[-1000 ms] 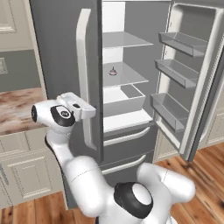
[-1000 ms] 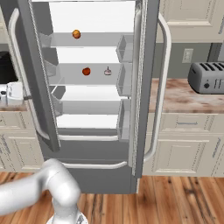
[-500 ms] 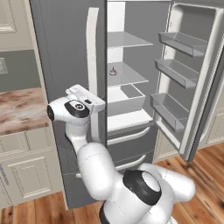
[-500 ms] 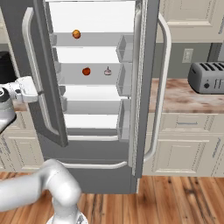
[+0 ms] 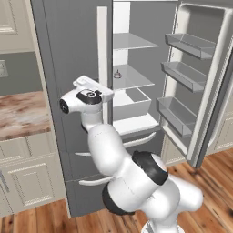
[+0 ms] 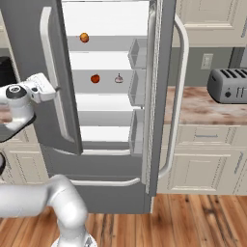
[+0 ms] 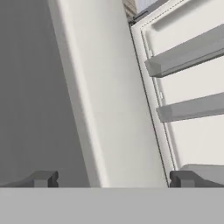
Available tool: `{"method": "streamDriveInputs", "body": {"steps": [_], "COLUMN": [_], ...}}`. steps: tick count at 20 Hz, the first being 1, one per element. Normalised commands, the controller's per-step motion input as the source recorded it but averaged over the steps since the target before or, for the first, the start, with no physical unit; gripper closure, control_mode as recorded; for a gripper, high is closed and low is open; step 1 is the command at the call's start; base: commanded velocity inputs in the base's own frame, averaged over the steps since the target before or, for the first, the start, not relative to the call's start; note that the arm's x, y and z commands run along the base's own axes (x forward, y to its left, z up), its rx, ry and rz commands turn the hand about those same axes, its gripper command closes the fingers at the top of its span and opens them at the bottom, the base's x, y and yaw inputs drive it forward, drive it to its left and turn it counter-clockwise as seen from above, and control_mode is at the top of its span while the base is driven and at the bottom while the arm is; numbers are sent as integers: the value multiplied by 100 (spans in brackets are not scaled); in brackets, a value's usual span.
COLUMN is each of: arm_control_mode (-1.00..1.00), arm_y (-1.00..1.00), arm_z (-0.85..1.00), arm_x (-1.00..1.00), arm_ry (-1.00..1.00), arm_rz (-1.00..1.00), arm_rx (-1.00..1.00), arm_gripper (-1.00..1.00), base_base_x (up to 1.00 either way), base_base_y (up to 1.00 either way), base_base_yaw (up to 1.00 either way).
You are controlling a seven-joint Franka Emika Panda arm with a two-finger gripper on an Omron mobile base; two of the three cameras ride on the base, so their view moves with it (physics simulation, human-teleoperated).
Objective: Place the tomato in the correct fridge rack based on whether it is a fruit or vegetable. Finally, close the fridge door.
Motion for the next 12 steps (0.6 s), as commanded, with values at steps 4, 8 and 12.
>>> {"method": "streamDriveInputs", "body": {"steps": [4,8,12], "arm_control_mode": [-100,-100,-100], "arm_y": [0,0,0], "arm_z": [19,6,0], "arm_x": [75,77,30], "arm_ry": [1,7,7], "arm_rz": [0,0,0], "arm_rx": [0,0,0], "arm_gripper": [-100,-100,-100], "base_base_x": [0,0,0], "base_base_y": [0,0,0], "base_base_yaw": [0,0,0]}}
